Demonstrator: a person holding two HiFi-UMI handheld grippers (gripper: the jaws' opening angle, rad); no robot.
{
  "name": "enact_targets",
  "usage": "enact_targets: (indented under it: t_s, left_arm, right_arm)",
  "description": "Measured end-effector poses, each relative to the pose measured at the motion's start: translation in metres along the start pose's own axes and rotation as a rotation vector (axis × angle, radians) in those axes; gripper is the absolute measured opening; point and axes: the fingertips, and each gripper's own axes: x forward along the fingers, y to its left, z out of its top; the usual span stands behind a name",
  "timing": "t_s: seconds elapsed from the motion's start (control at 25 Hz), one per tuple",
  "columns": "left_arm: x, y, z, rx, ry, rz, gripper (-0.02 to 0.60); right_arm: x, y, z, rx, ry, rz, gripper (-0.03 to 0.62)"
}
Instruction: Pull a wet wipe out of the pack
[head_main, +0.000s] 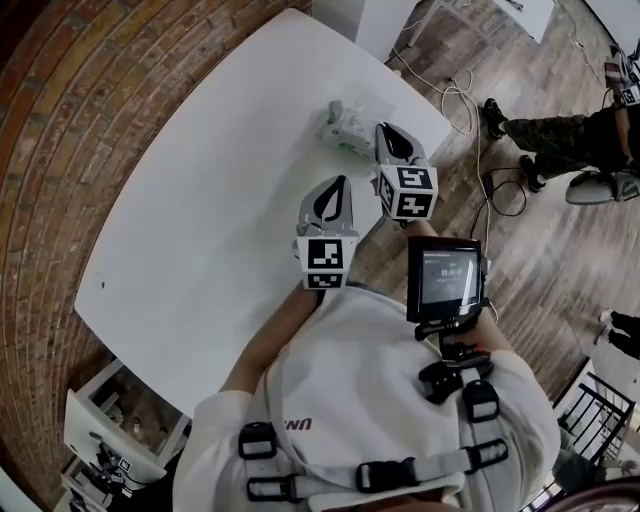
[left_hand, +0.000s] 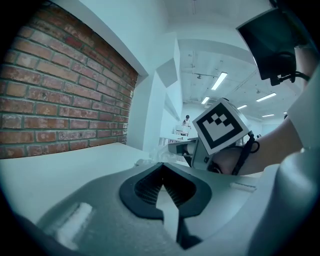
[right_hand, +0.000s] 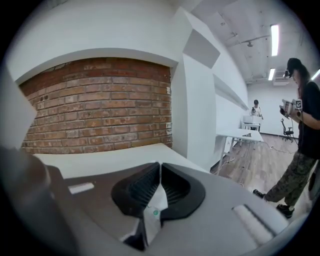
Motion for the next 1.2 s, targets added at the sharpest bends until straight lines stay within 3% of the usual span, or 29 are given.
enact_targets:
  t_s: [0.44,0.68,0.92,1.2]
  left_arm:
    - [-0.003,-0.002,0.004,-0.004,-0.015,-0.008,0.003]
    - [-0.013,0.011,0.015,-0.011,-0.051,0.054,0.003]
    - [-0.040,0.039,0.035,-0.030,-0.130,0.158,0.003]
    - [-0.047,0.043,0.029,-0.039,-0.114,0.166,0.003]
  right_arm:
    - [-0.032,0.006,0.079,-0.046,-0.215,-0.010,0.015]
    - [-0.047,0.048,0.104,-0.082,-0.298,0.131,0.015]
    - [-0.043,0.091,0.060,-0.073,-0.204,0.260,0.015]
    - [-0.031,0.128,-0.026,-0.095,0.001,0.331,0.017]
